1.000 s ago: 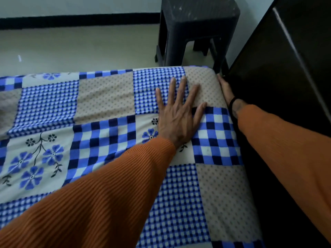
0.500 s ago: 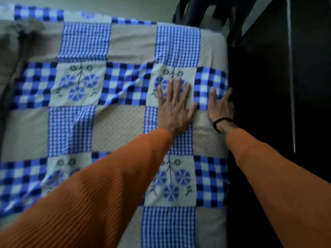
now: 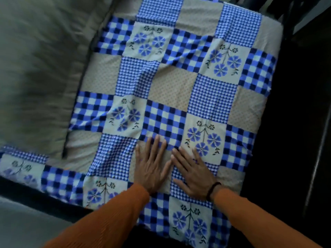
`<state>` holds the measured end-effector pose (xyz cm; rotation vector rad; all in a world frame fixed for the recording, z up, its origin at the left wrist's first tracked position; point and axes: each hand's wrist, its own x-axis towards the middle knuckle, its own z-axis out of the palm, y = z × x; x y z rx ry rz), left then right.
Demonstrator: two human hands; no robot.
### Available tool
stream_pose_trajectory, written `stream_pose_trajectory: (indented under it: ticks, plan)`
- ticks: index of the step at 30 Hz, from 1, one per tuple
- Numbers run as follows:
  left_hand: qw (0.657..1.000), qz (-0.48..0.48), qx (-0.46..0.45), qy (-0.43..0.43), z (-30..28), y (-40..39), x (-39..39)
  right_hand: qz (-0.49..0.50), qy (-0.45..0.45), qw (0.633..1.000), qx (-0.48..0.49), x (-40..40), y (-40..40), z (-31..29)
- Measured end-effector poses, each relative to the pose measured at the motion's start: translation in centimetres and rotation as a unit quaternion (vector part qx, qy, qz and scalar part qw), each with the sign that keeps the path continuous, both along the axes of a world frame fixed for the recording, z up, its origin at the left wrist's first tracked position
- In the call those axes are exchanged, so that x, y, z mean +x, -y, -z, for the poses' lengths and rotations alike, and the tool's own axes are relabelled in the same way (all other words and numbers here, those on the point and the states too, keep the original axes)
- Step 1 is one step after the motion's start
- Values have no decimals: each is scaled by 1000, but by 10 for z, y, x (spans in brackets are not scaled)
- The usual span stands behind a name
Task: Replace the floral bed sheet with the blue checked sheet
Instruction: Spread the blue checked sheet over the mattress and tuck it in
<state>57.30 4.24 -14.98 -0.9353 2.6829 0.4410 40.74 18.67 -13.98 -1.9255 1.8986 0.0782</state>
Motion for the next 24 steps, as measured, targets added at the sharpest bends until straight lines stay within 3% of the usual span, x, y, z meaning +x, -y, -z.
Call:
stream_pose_trajectory:
  ticks: [7,13,16,19,24]
  plan:
    - [990,-134,-26,34,-28,109,89,-39,-28,997,68,22,89,-20]
    - [963,-256,-84,-5,-82,290,176,64,3,998,31,79,244,-59]
    - [945,-320,-63,2,-96,383,223,153,81,985,-8,119,327,-68]
    - [934,-357,-16,3,-104,456,260,312,229,922,20,161,405,-80]
    - [887,-457,59,-25,-106,548,296,485,347,801,47,207,497,-91]
